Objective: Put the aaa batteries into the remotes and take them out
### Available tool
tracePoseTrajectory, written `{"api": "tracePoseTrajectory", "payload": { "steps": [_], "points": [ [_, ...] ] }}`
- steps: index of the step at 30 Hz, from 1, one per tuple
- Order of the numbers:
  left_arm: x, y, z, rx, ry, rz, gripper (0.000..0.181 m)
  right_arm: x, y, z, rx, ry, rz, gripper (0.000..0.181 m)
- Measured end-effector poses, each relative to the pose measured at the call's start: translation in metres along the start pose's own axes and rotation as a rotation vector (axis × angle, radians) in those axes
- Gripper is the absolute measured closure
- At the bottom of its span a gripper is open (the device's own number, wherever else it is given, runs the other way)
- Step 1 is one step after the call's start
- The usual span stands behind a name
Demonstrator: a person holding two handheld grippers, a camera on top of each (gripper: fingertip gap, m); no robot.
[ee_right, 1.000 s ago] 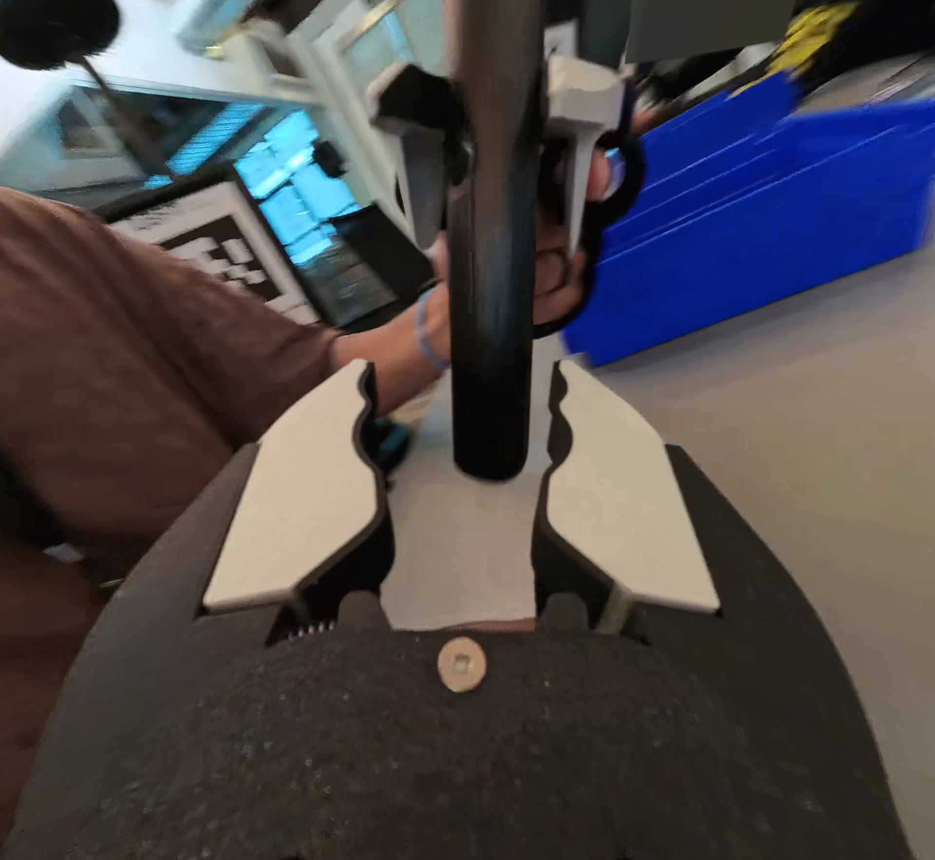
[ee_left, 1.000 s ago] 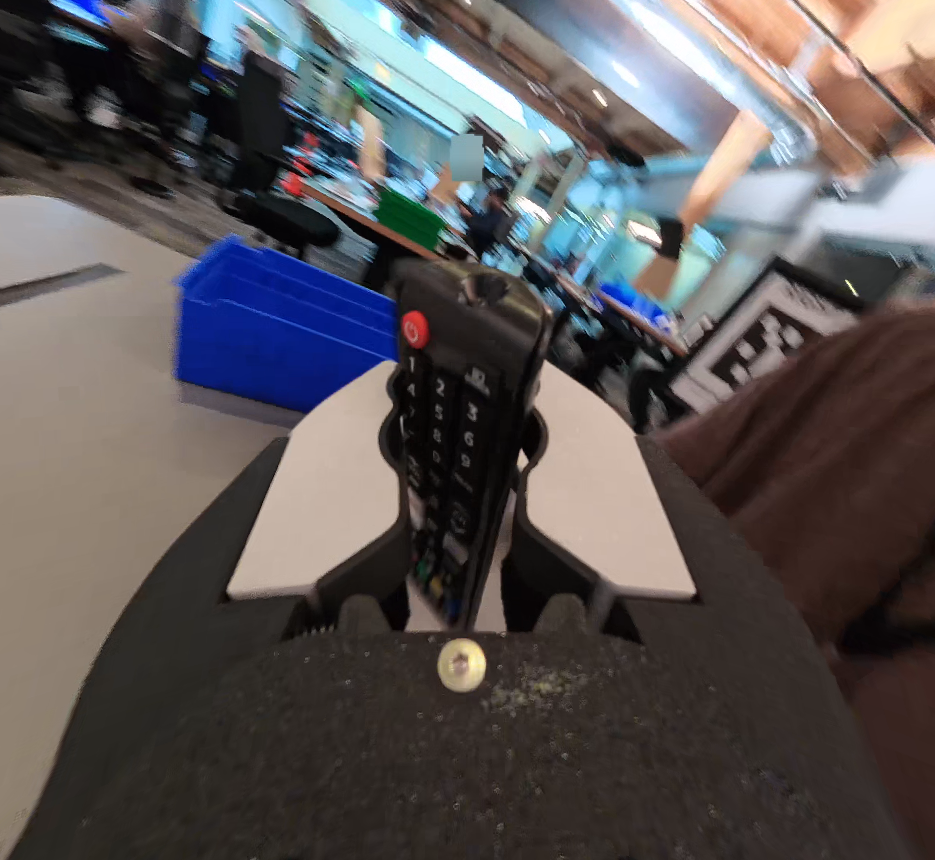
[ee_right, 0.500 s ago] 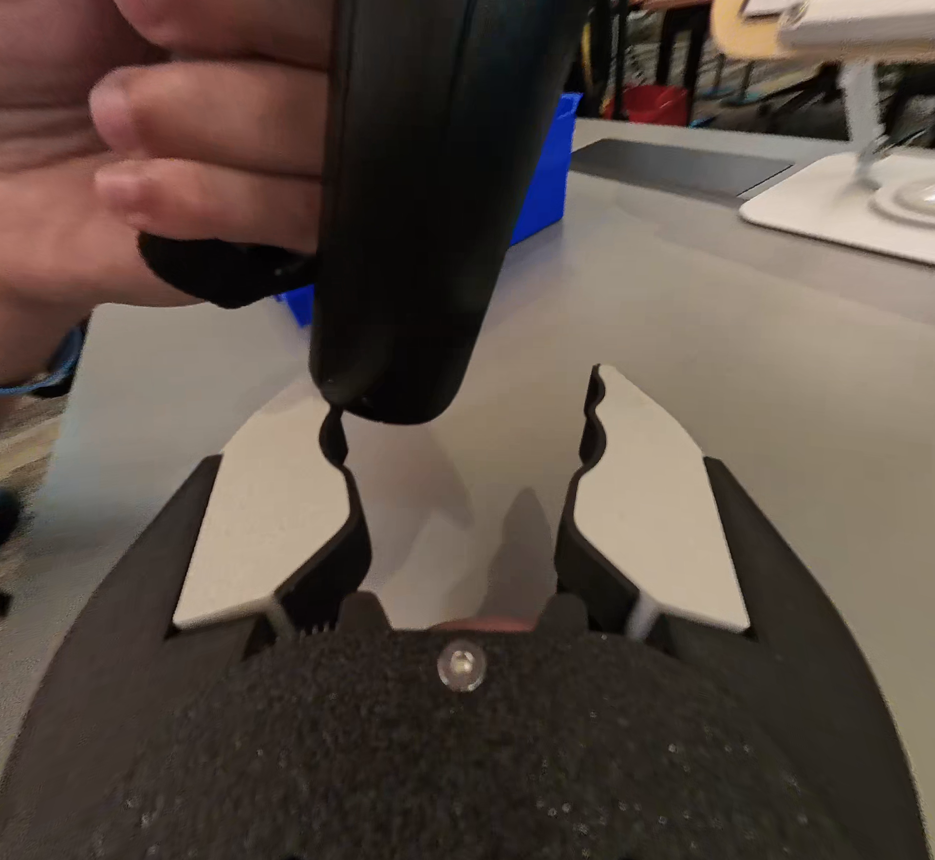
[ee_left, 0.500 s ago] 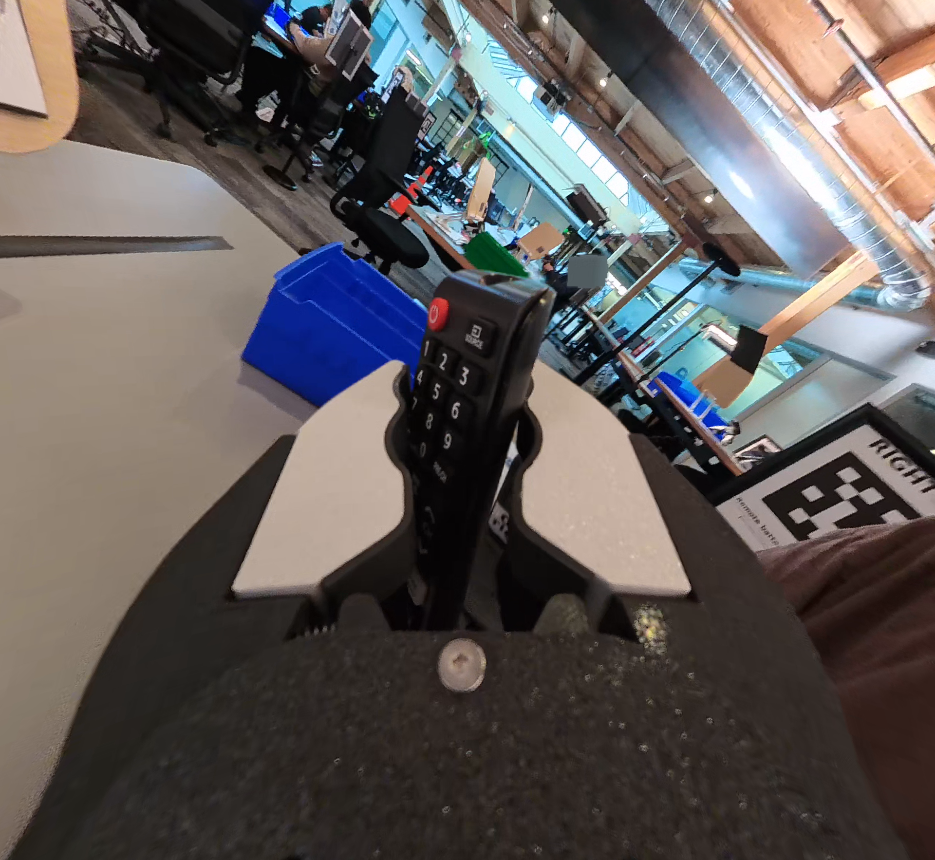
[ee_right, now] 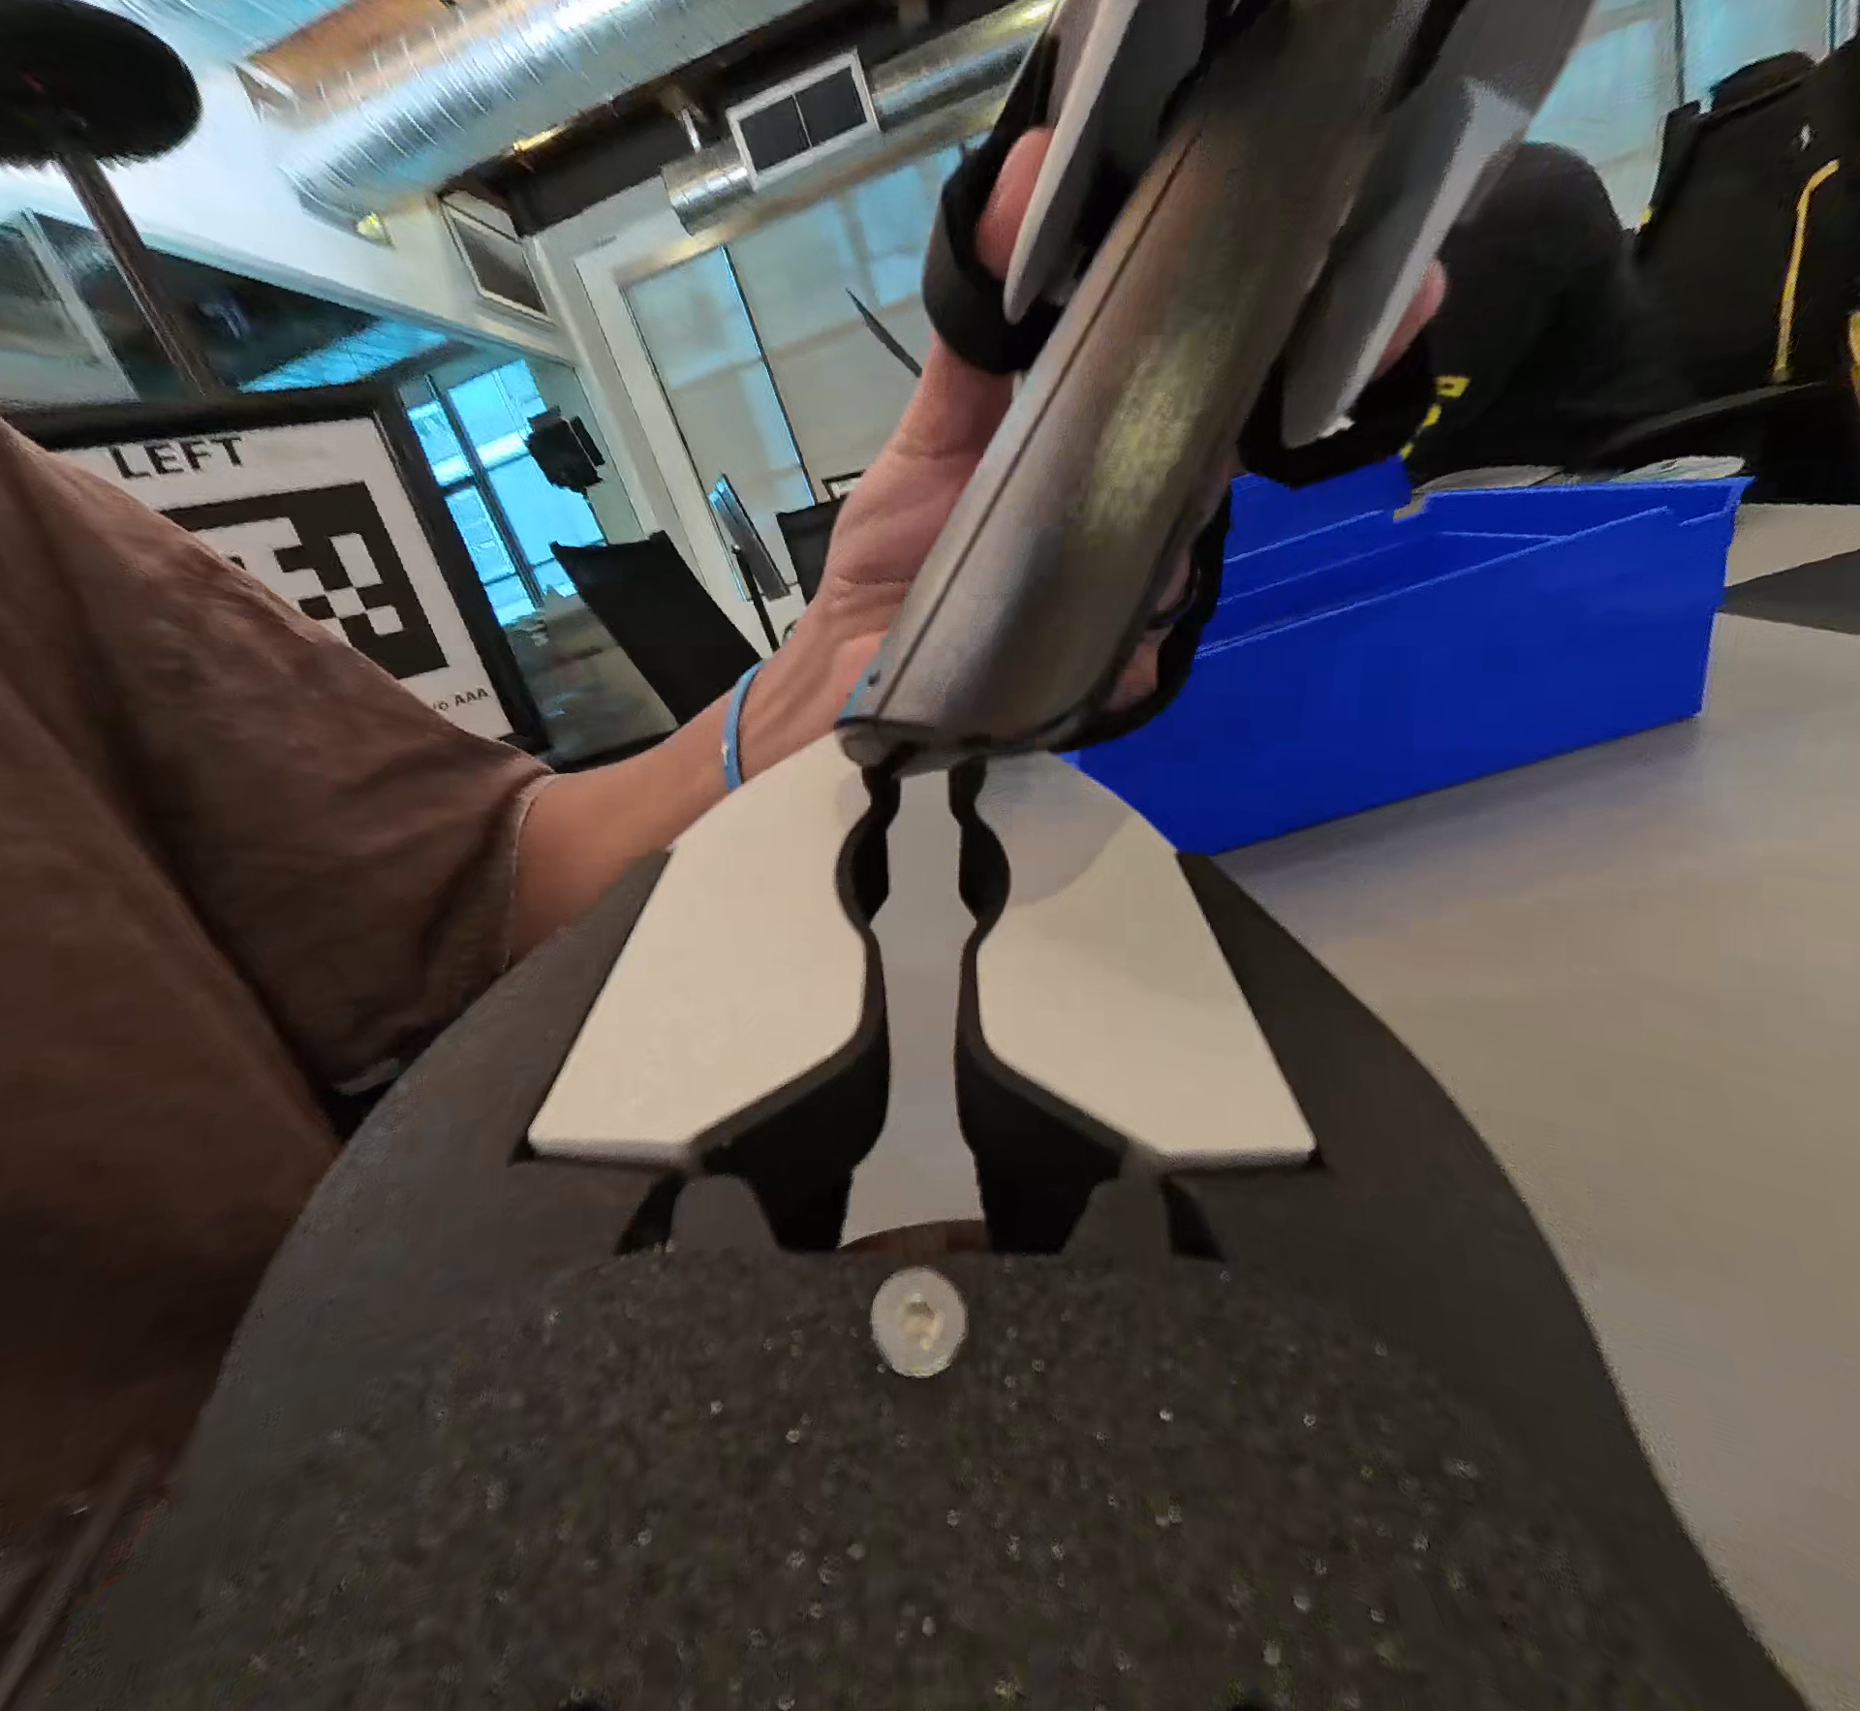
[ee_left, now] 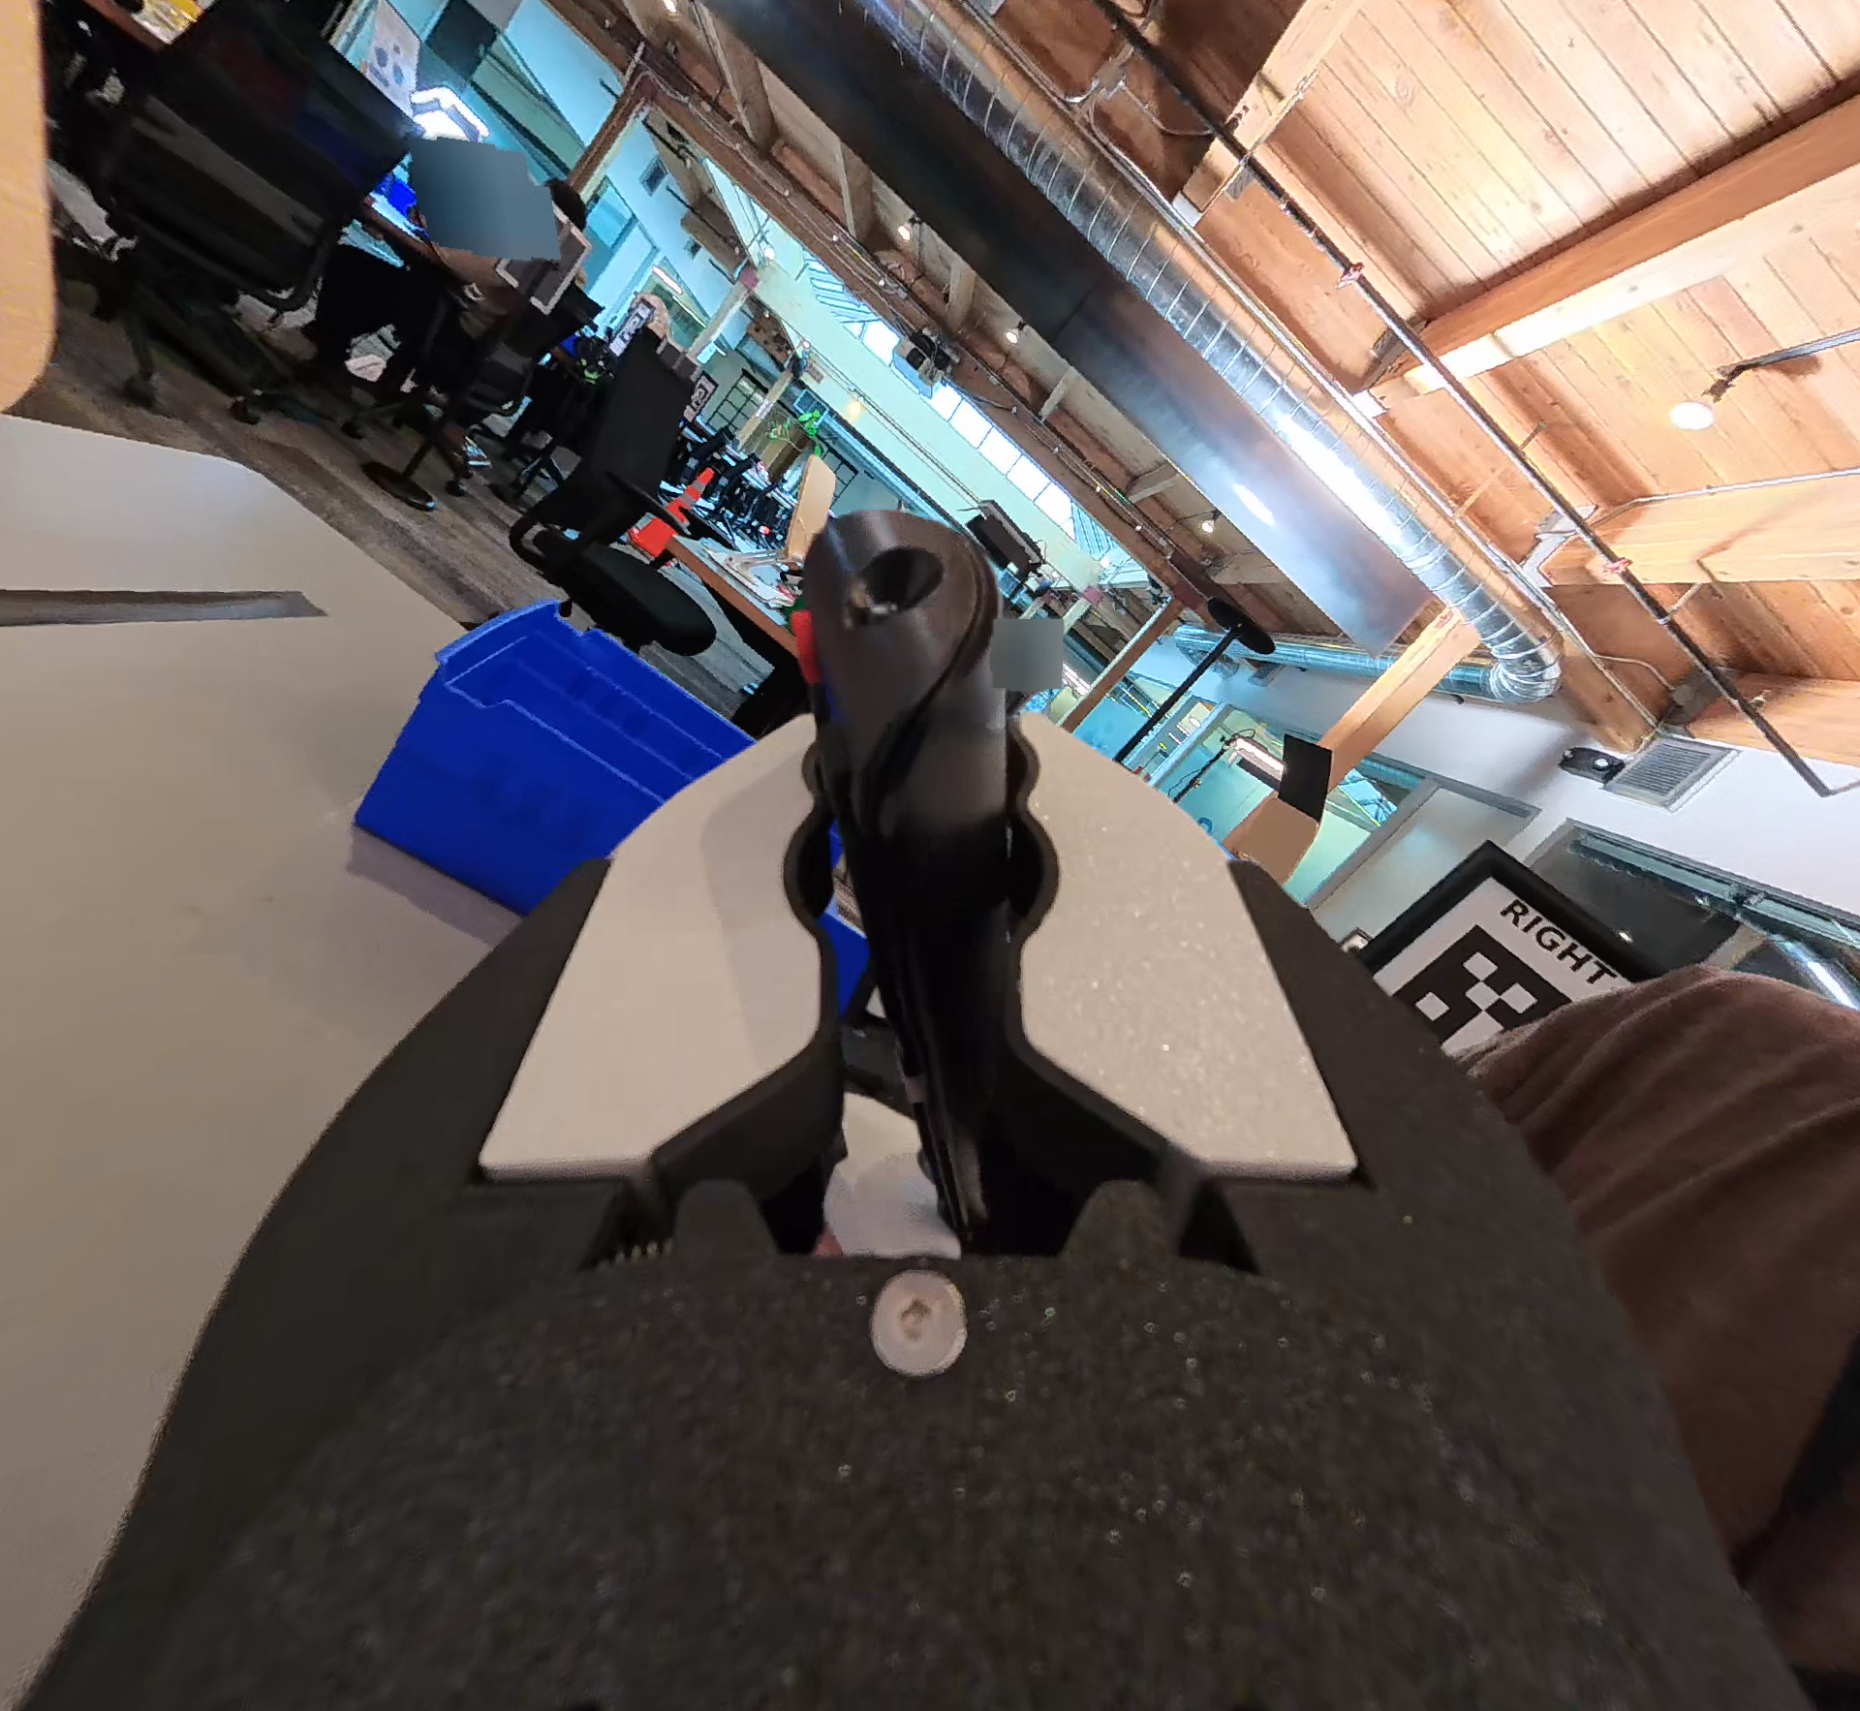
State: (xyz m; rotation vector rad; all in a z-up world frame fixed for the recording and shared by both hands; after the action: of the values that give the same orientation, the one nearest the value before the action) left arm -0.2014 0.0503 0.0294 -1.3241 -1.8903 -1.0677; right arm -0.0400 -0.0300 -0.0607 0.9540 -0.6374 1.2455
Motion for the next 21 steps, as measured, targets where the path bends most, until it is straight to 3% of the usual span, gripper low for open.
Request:
{"api": "tracePoseTrajectory", "payload": {
  "steps": [1, 5, 6, 8, 10, 14, 17, 21],
  "points": [
    [-0.001, -0.003, 0.001, 0.016, 0.001, -0.002, 0.151, 0.001, -0.002, -0.002, 0.006, 0.014, -0.013, 0.169],
    [-0.009, -0.016, 0.006, 0.141, 0.043, -0.028, 0.154, 0.01, -0.009, -0.011, 0.034, 0.209, -0.153, 0.116],
    [-0.012, -0.018, 0.006, 0.158, 0.055, -0.034, 0.154, 0.011, -0.011, -0.014, 0.026, 0.256, -0.171, 0.115],
    [-0.017, -0.02, 0.004, 0.144, 0.064, -0.037, 0.154, 0.013, -0.016, -0.02, 0.011, 0.316, -0.211, 0.145],
    [-0.022, -0.018, 0.0, 0.158, 0.101, 0.007, 0.155, 0.014, -0.025, -0.027, -0.03, 0.372, -0.253, 0.156],
    [-0.027, -0.02, -0.003, 0.156, 0.169, 0.105, 0.151, 0.014, -0.039, -0.035, 0.013, 0.435, -0.242, 0.16],
    [-0.022, -0.031, -0.002, 0.157, 0.207, 0.14, 0.123, 0.019, -0.043, -0.036, 0.001, 0.467, -0.221, 0.159],
    [-0.015, -0.049, 0.0, 0.193, 0.246, 0.248, 0.119, 0.026, -0.051, -0.037, 0.011, 0.515, -0.137, 0.159]
  ]
}}
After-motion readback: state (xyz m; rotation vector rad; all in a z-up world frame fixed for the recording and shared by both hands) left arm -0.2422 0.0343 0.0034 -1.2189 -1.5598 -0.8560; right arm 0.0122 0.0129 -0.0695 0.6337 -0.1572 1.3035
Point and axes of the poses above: each gripper's, where its closed fingertips meet, y out along the fingers, x out of its top, z = x × y across the jaws, the point moved 10 cm from there along -y, back along the fingers, and after that the axes turned 11 degrees about y, right-handed, at the moved point
